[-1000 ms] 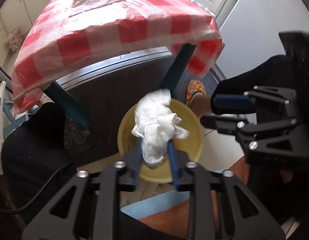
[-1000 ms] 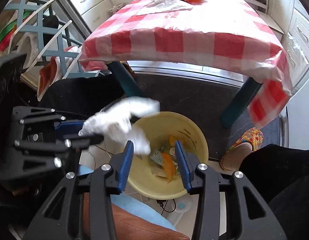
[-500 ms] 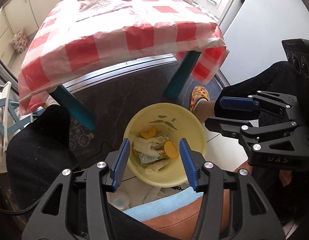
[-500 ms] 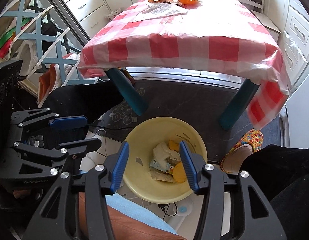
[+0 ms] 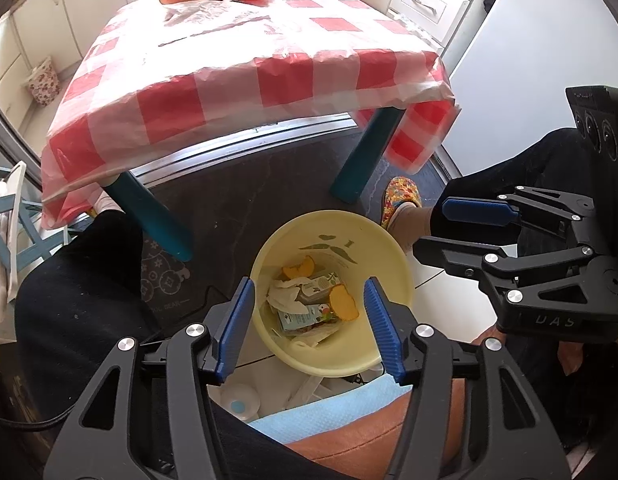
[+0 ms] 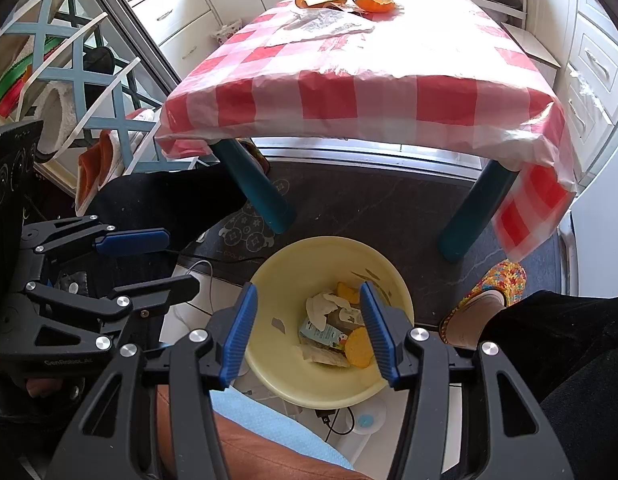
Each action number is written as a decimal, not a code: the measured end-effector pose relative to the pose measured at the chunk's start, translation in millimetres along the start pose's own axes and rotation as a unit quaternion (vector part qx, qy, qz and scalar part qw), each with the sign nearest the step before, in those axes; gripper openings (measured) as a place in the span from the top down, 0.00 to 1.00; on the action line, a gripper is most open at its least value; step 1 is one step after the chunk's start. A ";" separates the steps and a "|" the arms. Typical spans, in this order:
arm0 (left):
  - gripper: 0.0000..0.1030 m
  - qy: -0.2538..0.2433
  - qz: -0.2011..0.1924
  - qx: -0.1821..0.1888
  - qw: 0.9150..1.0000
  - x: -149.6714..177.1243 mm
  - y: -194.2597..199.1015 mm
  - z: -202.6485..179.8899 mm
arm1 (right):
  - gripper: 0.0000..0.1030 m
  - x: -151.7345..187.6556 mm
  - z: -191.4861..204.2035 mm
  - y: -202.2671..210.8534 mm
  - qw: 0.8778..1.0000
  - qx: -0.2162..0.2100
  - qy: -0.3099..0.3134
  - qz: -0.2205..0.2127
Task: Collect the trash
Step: 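Move both grippers back over the checked table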
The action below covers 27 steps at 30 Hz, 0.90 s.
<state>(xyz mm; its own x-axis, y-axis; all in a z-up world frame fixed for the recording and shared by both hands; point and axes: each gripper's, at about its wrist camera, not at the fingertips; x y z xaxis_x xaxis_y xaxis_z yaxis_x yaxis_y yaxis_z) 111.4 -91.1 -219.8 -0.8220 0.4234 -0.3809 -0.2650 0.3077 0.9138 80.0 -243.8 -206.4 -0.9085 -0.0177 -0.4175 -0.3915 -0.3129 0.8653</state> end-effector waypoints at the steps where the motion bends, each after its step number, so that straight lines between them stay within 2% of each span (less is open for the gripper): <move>1: 0.47 0.001 0.000 0.000 1.000 0.0 0.1 0.2 | 0.48 -0.2 -0.3 0.5 1.000 0.000 0.000 -0.001; 8: 0.45 0.012 -0.007 -0.001 1.000 -3.6 -2.0 6.5 | 0.45 -5.2 -6.1 7.4 0.999 -0.018 -0.016 -0.035; 14: 0.45 0.039 -0.020 -0.008 0.999 -21.7 -3.9 21.4 | 0.44 -21.7 -11.1 13.2 0.997 -0.028 -0.024 -0.074; 19: 0.44 0.061 -0.044 -0.018 0.997 -47.7 1.8 38.2 | 0.42 -53.5 -13.9 16.9 0.994 -0.015 -0.001 -0.104; 27: 0.38 0.106 -0.083 -0.040 0.990 -101.9 5.4 76.2 | 0.40 -115.7 -26.6 6.8 0.992 0.007 0.029 -0.127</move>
<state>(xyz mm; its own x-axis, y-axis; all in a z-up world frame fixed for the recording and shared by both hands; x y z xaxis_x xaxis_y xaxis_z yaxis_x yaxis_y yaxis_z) 232.1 -67.7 -186.8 -0.8485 0.1819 -0.4969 -0.4377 0.2864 0.8523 186.3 -269.1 -159.6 -0.7711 0.0057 -0.6367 -0.6085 -0.3007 0.7344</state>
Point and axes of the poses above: each gripper's, at about its wrist camera, not at the fingertips, and y roughly against the way its jaws point, z to its left, x to its underside
